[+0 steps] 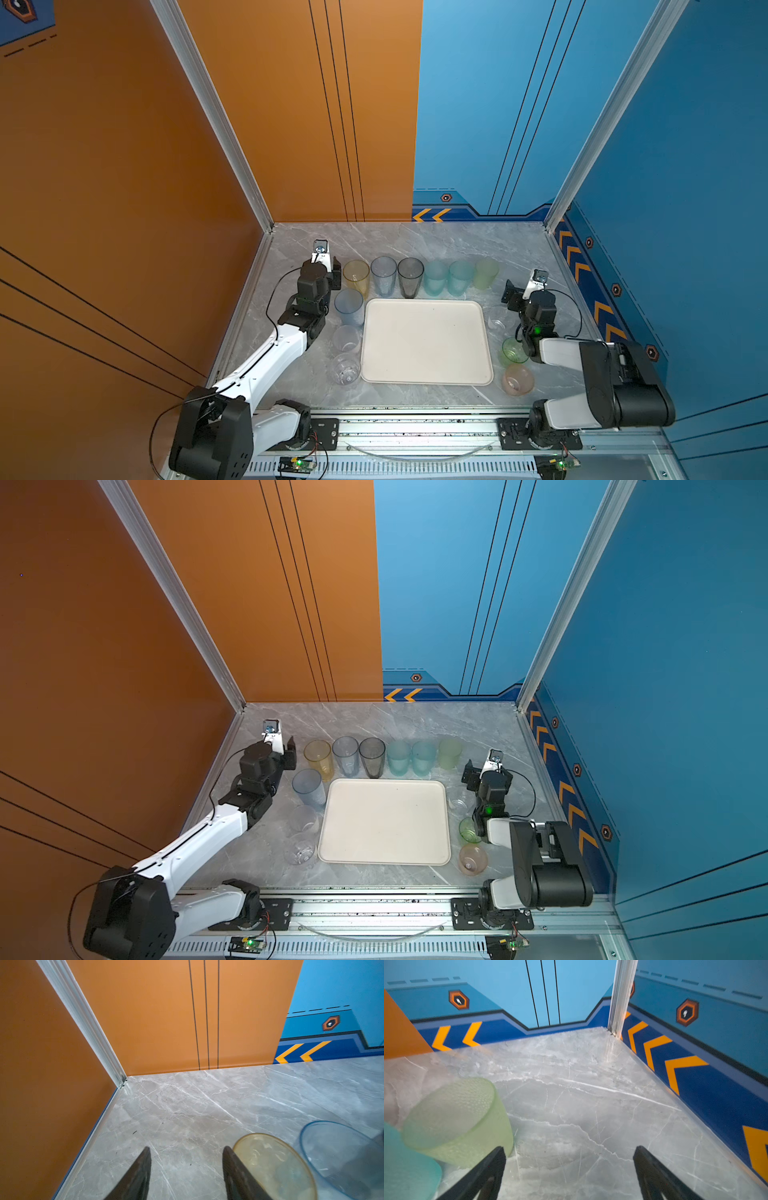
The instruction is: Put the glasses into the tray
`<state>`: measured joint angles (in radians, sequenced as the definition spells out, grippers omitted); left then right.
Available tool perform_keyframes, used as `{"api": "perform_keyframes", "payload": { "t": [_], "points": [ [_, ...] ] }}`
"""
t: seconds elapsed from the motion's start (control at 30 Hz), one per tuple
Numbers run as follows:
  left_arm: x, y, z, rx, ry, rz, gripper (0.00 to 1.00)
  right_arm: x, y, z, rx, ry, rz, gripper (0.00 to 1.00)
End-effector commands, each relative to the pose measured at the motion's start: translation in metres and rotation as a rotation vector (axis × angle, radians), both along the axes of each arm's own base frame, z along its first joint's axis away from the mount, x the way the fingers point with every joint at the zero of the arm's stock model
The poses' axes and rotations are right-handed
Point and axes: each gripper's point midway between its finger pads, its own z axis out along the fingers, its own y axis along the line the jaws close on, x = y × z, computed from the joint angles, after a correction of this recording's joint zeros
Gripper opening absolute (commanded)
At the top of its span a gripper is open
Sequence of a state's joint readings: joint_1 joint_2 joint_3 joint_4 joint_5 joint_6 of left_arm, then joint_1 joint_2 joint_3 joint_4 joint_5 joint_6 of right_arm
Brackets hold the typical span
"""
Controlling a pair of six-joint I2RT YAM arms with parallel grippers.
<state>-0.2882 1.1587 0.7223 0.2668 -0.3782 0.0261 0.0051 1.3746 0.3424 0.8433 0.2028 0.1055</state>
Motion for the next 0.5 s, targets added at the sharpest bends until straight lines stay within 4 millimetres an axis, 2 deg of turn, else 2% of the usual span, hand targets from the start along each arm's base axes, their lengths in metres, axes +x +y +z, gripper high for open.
{"api": "perform_keyframes", "payload": {
  "t": [0.0, 0.17, 0.27, 0.37, 0.47],
  "points": [
    [-0.010, 0.009, 0.006, 0.014, 0.068, 0.048, 0.56, -0.007, 0.000, 0.026, 0.028, -0.023, 0.011, 0.93],
    [-0.010, 0.001, 0.030, -0.037, 0.097, 0.021, 0.55, -0.020, 0.008, 0.089, 0.092, 0.000, 0.041, 0.87],
    [-0.010, -0.005, 0.041, -0.071, 0.115, -0.007, 0.54, -0.036, 0.011, 0.114, 0.126, 0.075, 0.044, 0.84],
    [-0.010, -0.012, 0.052, -0.101, 0.141, -0.036, 0.54, -0.061, 0.021, 0.121, 0.152, 0.200, 0.089, 0.83],
    [-0.008, -0.020, 0.055, -0.125, 0.177, -0.071, 0.52, -0.089, 0.025, 0.112, 0.189, 0.350, 0.088, 0.77]
  ]
}}
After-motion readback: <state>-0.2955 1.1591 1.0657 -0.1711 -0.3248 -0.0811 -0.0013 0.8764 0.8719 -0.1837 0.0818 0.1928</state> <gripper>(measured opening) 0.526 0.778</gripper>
